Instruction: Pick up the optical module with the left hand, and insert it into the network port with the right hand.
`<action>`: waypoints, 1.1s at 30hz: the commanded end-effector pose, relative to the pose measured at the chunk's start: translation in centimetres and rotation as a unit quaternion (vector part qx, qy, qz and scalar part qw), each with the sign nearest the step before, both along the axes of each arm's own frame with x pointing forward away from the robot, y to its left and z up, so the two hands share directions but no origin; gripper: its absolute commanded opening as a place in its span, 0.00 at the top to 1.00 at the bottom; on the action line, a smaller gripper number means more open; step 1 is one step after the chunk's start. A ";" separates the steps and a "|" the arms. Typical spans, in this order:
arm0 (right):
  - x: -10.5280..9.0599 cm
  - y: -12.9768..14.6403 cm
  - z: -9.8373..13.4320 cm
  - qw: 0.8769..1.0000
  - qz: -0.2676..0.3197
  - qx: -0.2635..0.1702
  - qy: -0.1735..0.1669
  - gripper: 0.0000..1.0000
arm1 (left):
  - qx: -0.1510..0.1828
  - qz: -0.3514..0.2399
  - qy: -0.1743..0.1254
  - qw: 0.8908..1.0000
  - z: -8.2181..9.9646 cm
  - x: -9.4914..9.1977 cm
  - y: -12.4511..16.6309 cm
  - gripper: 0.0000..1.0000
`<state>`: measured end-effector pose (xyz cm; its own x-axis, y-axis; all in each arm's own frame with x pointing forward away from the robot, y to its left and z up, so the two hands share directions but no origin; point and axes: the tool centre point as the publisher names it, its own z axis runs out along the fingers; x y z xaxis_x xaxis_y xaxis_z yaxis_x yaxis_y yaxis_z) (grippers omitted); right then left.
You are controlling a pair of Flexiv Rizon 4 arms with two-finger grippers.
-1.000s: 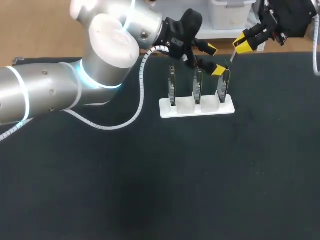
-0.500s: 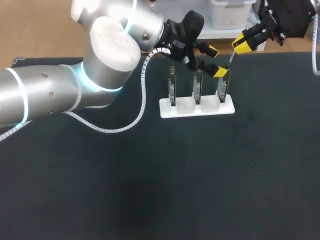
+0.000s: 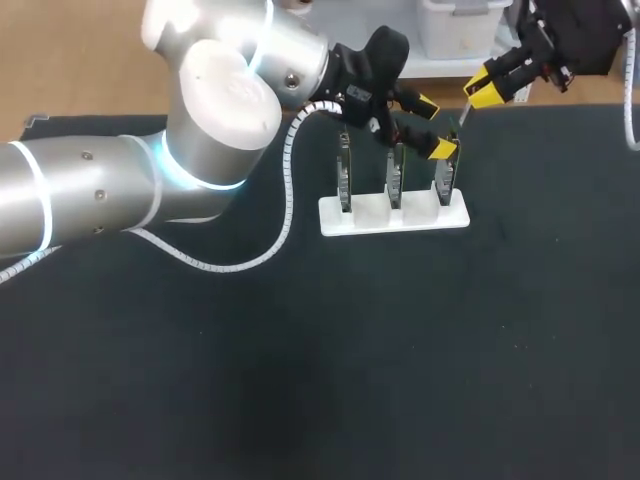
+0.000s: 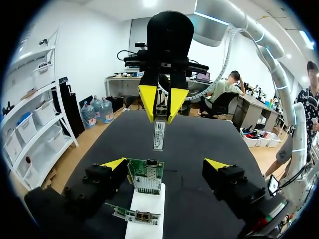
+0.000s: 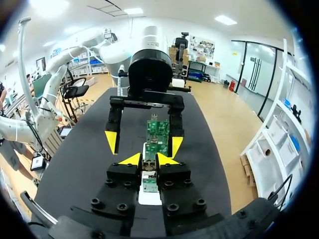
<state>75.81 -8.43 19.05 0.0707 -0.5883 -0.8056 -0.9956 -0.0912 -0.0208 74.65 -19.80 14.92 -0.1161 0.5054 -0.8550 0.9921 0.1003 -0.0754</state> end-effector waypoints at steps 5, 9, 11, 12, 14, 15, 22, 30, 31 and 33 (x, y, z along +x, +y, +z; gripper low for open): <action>-0.2 -0.2 0.1 1.000 -0.001 0.000 -0.003 1.00 | 0.000 -0.002 0.001 1.000 0.1 0.1 -0.3 0.00; -0.2 -0.3 0.2 1.000 0.000 -0.001 -0.005 1.00 | 0.000 -0.002 0.001 1.000 0.1 0.1 -0.3 0.00; -0.2 -0.3 0.2 1.000 0.001 -0.003 -0.007 1.00 | 0.000 -0.002 0.001 1.000 0.1 0.1 -0.3 0.00; -0.2 -0.3 0.3 1.000 0.002 -0.004 -0.007 1.00 | 0.000 -0.002 0.001 1.000 0.1 0.1 -0.3 0.00; -0.2 -0.4 0.4 1.000 0.003 -0.006 -0.010 1.00 | 0.000 -0.002 0.001 1.000 0.1 0.1 -0.3 0.00; -0.3 -0.4 0.5 1.000 0.004 -0.008 -0.011 1.00 | 0.000 -0.002 0.001 1.000 0.1 0.1 -0.3 0.00; -0.7 -0.5 0.9 1.000 0.005 -0.011 -0.018 1.00 | 0.000 -0.002 0.001 1.000 0.1 0.1 -0.3 0.00; -1.8 -0.4 0.8 1.000 0.010 -0.017 -0.015 1.00 | 0.000 -0.002 0.001 1.000 0.1 0.1 -0.3 0.00; -1.9 -0.3 0.8 1.000 0.010 -0.017 -0.014 1.00 | 0.000 -0.002 0.001 1.000 0.1 0.1 -0.3 0.00; -2.0 -0.3 0.8 1.000 0.009 -0.017 -0.014 1.00 | 0.000 -0.002 0.001 1.000 0.1 0.1 -0.3 0.00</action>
<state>74.49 -8.76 19.77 0.1041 -0.6117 -0.7842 -0.9919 -0.1215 -0.0369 74.63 -20.03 15.00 -0.1157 0.5031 -0.8565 0.9923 0.0971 -0.0769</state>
